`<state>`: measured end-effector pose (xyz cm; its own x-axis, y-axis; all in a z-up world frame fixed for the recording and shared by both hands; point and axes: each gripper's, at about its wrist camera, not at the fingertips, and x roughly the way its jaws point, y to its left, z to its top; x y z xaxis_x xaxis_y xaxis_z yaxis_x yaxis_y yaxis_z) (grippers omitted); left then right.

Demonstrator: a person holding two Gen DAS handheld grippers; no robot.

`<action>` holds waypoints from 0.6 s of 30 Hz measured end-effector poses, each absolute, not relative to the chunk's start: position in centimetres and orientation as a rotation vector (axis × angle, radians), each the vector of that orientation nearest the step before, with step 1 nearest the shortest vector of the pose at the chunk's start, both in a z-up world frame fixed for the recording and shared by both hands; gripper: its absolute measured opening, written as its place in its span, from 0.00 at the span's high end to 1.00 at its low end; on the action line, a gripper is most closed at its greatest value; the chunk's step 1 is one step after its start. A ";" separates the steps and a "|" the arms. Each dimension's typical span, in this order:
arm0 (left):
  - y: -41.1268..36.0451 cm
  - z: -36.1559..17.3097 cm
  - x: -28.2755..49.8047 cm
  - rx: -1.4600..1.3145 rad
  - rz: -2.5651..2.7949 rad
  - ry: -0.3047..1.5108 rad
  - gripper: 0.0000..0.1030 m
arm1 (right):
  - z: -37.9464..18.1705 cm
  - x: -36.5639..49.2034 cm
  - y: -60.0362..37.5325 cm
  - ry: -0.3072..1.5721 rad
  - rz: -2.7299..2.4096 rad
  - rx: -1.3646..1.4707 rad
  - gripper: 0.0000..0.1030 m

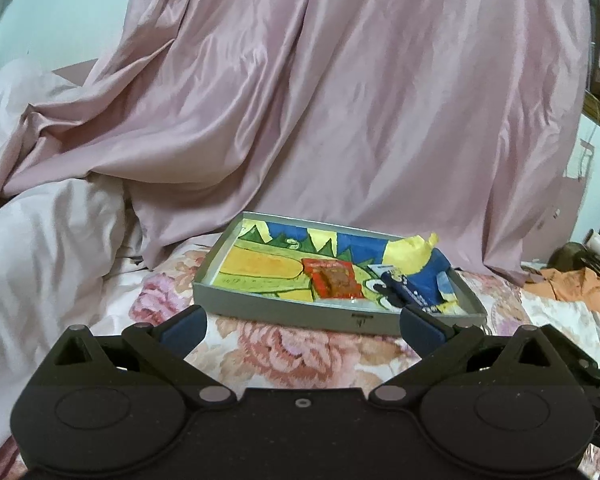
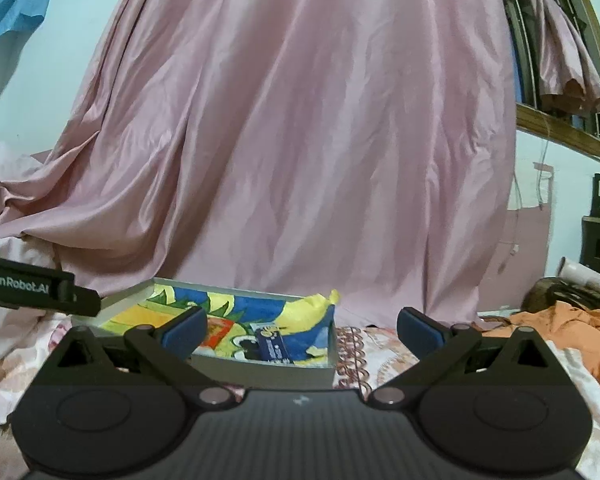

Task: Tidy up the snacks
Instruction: 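Open left tool to drop the jerky pouch while right tool releases the blue stick, then move both tools back toward the remaining snacks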

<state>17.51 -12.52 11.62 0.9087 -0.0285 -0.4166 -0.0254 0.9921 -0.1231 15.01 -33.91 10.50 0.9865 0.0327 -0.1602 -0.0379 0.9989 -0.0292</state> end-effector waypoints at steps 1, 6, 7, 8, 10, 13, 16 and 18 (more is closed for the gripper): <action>-12.5 11.5 17.0 -0.124 -0.003 0.432 0.01 | 10.3 14.5 -33.9 0.166 0.035 -0.034 0.00; -12.1 10.3 14.7 -0.116 -0.018 0.447 0.01 | 9.2 11.9 -33.5 0.203 0.043 -0.066 0.00; -12.0 10.0 14.2 -0.114 -0.021 0.450 0.01 | 9.0 11.3 -33.3 0.211 0.046 -0.079 0.00; -11.9 9.6 13.7 -0.111 -0.025 0.454 0.01 | 8.7 10.9 -33.1 0.217 0.049 -0.089 0.00; -11.7 8.9 13.0 -0.107 -0.031 0.463 0.01 | 8.2 9.8 -32.7 0.231 0.057 -0.116 0.00; -11.4 7.9 12.2 -0.111 -0.040 0.485 0.01 | 7.5 8.5 -32.4 0.261 0.061 -0.144 0.00; -11.3 6.8 11.4 -0.103 -0.062 0.506 0.01 | 7.0 7.7 -32.1 0.308 0.065 -0.143 0.00; -11.3 6.1 11.0 -0.095 -0.081 0.522 0.01 | 6.8 7.2 -32.2 0.335 0.068 -0.127 0.00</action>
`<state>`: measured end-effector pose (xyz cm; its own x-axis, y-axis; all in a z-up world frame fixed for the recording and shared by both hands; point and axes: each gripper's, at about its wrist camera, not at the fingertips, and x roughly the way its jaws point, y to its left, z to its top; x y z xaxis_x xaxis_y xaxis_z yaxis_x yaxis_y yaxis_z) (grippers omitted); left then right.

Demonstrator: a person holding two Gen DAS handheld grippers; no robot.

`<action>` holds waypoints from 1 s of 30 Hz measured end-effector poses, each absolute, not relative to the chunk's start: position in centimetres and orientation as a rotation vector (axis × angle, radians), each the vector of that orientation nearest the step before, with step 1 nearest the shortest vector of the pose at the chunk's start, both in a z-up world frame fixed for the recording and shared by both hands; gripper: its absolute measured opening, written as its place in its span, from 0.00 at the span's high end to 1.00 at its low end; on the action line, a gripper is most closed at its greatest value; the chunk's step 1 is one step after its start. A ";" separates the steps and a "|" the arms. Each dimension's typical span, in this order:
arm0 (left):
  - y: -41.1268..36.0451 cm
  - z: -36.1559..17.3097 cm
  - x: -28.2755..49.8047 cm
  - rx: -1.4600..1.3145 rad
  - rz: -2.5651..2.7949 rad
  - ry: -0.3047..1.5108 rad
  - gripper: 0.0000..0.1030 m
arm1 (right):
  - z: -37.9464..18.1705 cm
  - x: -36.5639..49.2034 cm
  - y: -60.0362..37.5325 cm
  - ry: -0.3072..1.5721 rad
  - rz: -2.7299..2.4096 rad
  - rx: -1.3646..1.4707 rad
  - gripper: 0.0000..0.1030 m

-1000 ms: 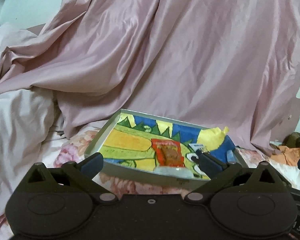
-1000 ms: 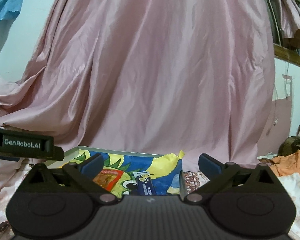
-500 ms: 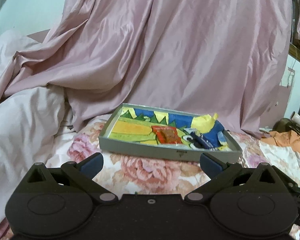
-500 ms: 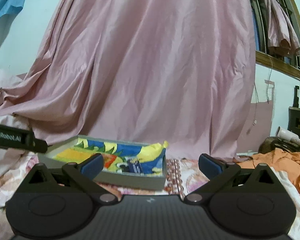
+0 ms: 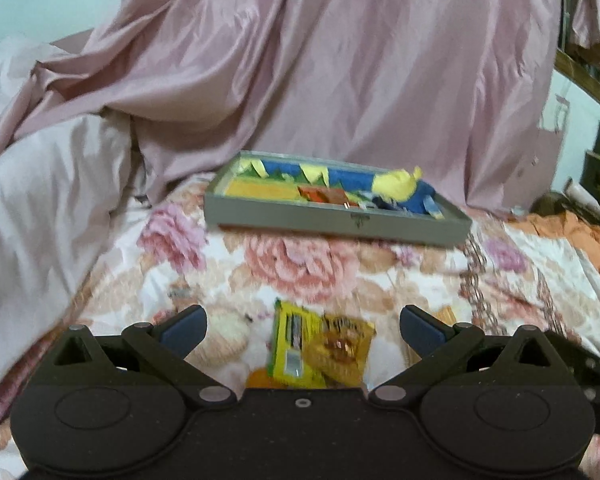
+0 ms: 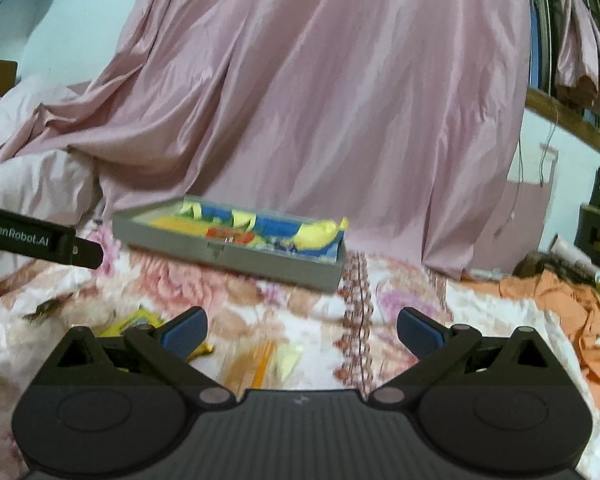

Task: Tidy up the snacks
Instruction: 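Move both tools back toward the remaining snacks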

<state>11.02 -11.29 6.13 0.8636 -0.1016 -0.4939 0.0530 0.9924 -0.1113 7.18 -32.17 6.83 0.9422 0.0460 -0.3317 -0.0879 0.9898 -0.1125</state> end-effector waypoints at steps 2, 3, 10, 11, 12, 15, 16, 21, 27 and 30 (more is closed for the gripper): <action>-11.3 5.3 10.6 -0.091 -0.104 0.538 0.01 | 6.6 7.0 -32.2 0.361 0.079 -0.109 0.00; -11.3 4.9 10.5 -0.089 -0.115 0.548 0.01 | 6.5 6.9 -32.3 0.375 0.082 -0.102 0.00; -11.6 1.6 9.9 -0.066 -0.198 0.624 0.01 | 5.5 7.7 -32.6 0.470 0.090 -0.062 0.00; -11.7 1.2 9.8 -0.063 -0.212 0.633 0.01 | 5.3 7.9 -32.6 0.484 0.092 -0.060 0.00; -11.7 0.9 9.8 -0.059 -0.224 0.640 0.01 | 5.0 8.1 -32.6 0.502 0.096 -0.054 0.00; -12.2 -0.1 9.7 -0.044 -0.268 0.663 0.01 | 4.3 8.8 -32.7 0.555 0.113 -0.023 0.00; -12.4 -0.4 9.7 -0.040 -0.282 0.670 0.01 | 4.1 9.1 -32.7 0.569 0.116 -0.017 0.00; -13.4 -1.6 9.6 0.002 -0.362 0.684 0.01 | 3.1 10.1 -32.6 0.635 0.123 -0.017 0.00; -13.9 -2.4 10.0 0.064 -0.431 0.692 0.01 | 2.3 11.3 -32.3 0.689 0.145 -0.007 0.00; -13.9 -2.7 10.7 0.042 -0.437 0.712 0.01 | 1.9 11.9 -32.0 0.713 0.172 -0.018 0.00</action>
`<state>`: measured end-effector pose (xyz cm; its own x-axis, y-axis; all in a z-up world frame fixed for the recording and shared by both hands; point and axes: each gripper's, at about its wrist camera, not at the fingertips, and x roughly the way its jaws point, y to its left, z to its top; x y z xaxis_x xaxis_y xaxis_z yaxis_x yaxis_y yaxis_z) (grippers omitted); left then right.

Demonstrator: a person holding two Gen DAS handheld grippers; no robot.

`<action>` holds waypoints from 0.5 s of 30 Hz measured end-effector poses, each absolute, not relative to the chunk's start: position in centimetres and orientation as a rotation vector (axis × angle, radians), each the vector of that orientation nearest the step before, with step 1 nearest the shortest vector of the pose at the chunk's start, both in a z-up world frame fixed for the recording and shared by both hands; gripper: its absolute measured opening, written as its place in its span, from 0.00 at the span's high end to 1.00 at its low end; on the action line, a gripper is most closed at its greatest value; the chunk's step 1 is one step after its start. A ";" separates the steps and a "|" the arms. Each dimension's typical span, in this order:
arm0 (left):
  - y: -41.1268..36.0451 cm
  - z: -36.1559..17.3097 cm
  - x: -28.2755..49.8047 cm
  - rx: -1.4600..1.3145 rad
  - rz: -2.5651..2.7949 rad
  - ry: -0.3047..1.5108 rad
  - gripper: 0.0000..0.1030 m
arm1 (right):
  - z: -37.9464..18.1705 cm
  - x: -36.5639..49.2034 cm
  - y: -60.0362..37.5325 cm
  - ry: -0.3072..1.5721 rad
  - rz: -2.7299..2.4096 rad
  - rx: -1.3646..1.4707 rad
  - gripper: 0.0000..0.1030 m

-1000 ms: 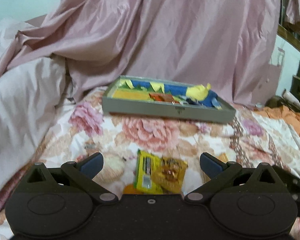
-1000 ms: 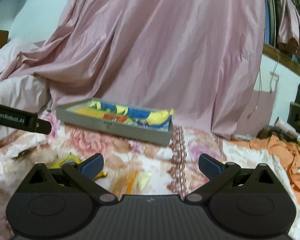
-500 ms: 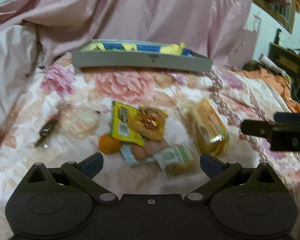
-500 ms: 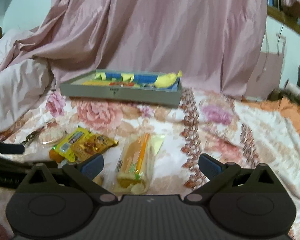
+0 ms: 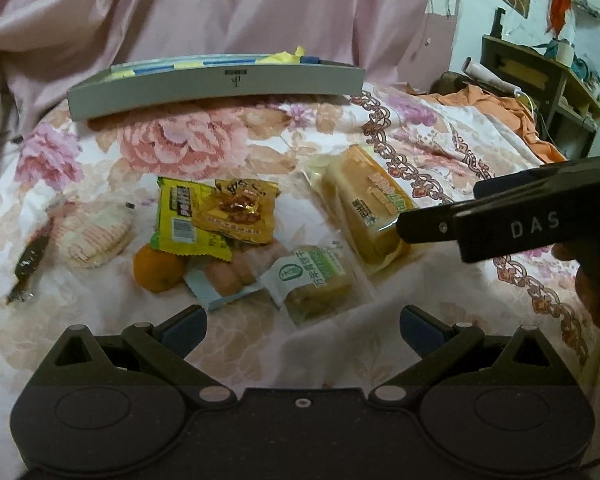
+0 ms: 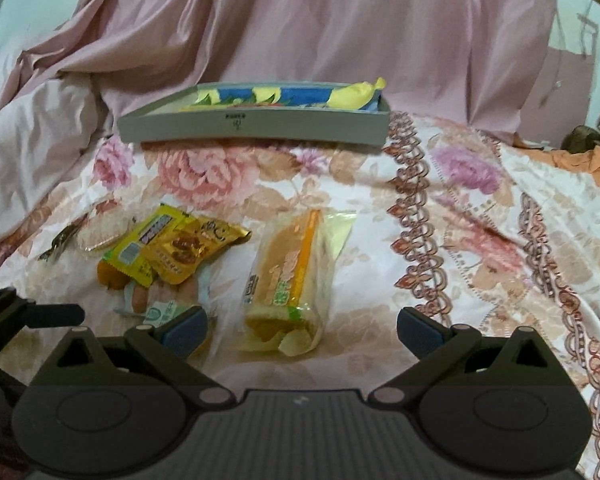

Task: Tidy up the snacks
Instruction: 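Move both tools back toward the remaining snacks, then grasp the green-labelled cake packet with left tool while right tool grasps the bread roll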

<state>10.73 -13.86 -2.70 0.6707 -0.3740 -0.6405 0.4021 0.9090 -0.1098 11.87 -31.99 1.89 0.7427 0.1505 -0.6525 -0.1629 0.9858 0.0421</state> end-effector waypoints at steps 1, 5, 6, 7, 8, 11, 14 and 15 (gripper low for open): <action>-13.9 -2.9 11.0 0.028 -0.439 0.719 0.01 | 1.8 12.1 -31.9 0.719 0.181 -0.026 0.00; -14.6 -3.5 11.8 0.014 -0.455 0.735 0.01 | 1.3 13.2 -31.4 0.730 0.216 -0.052 0.00; -14.8 -3.7 12.0 0.017 -0.460 0.735 0.01 | 1.2 13.6 -31.3 0.733 0.224 -0.060 0.00; -15.0 -3.9 12.1 0.021 -0.466 0.737 0.01 | 1.0 13.9 -31.2 0.733 0.234 -0.069 0.00; -15.2 -4.0 12.2 0.024 -0.470 0.738 0.01 | 0.9 14.3 -31.2 0.728 0.246 -0.076 0.00; -15.4 -4.4 12.6 0.017 -0.476 0.743 0.01 | 0.7 15.4 -31.1 0.719 0.270 -0.087 0.00; -15.3 -4.9 12.9 0.008 -0.461 0.741 0.01 | 0.4 16.4 -31.3 0.717 0.277 -0.088 0.00; -15.3 -5.1 13.0 0.009 -0.450 0.738 0.01 | 0.3 16.7 -31.5 0.720 0.279 -0.077 0.00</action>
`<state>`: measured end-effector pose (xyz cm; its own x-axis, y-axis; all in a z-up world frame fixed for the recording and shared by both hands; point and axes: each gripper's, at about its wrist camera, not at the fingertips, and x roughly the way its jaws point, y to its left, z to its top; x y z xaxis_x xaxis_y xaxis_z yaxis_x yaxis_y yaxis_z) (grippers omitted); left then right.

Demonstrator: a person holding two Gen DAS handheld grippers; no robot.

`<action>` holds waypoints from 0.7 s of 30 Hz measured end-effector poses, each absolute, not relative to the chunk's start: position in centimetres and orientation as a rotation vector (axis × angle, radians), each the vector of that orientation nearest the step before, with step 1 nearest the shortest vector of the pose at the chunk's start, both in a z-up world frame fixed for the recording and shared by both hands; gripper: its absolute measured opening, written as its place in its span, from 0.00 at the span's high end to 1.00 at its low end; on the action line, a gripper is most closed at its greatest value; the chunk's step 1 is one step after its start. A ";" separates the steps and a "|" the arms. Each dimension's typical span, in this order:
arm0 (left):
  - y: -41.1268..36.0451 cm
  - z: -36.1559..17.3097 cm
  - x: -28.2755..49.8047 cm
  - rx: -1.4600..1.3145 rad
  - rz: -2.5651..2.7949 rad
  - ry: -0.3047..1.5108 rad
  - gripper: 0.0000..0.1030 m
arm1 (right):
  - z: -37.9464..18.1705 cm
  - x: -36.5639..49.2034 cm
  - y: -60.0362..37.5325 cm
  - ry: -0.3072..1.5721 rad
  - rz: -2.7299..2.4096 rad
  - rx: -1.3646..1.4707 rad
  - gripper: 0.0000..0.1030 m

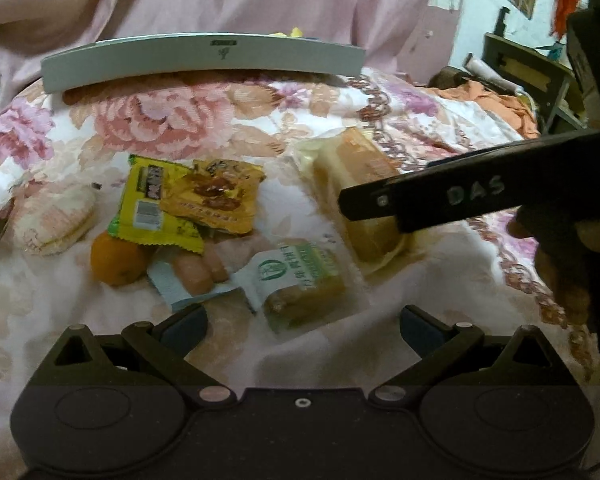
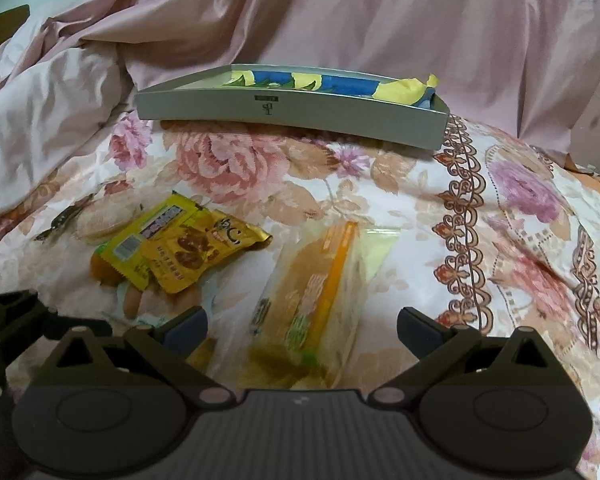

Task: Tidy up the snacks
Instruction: 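Grasp the green-labelled cake packet with left tool while right tool grasps the bread roll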

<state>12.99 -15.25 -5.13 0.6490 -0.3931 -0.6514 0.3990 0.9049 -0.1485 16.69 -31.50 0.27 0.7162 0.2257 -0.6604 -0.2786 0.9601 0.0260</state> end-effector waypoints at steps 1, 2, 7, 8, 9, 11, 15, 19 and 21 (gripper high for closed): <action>-15.2 -5.2 13.0 0.007 -0.446 0.734 0.01 | 0.1 16.9 -31.7 0.726 0.281 -0.063 0.00; -15.1 -5.4 13.0 0.001 -0.444 0.727 0.01 | 0.0 17.1 -31.9 0.732 0.283 -0.049 0.00; -15.2 -5.3 12.7 -0.003 -0.434 0.704 0.01 | -0.5 17.5 -32.0 0.752 0.287 -0.024 0.00; -15.2 -5.2 12.7 -0.007 -0.431 0.701 0.01 | -0.6 17.5 -31.9 0.747 0.284 -0.032 0.00; -15.2 -5.2 12.7 -0.014 -0.428 0.699 0.01 | -0.6 17.5 -31.8 0.744 0.281 -0.034 0.00; -15.2 -5.1 12.6 -0.027 -0.425 0.694 0.02 | -0.8 17.6 -31.8 0.742 0.277 -0.029 0.00; -15.3 -4.9 12.5 -0.031 -0.438 0.684 0.07 | -1.0 17.8 -31.9 0.750 0.272 -0.010 0.01; -15.4 -4.9 12.5 -0.038 -0.449 0.677 0.10 | -1.2 18.0 -32.0 0.761 0.282 0.026 0.05; -15.5 -4.9 12.7 -0.043 -0.456 0.677 0.13 | -1.3 18.1 -32.0 0.771 0.286 0.035 0.10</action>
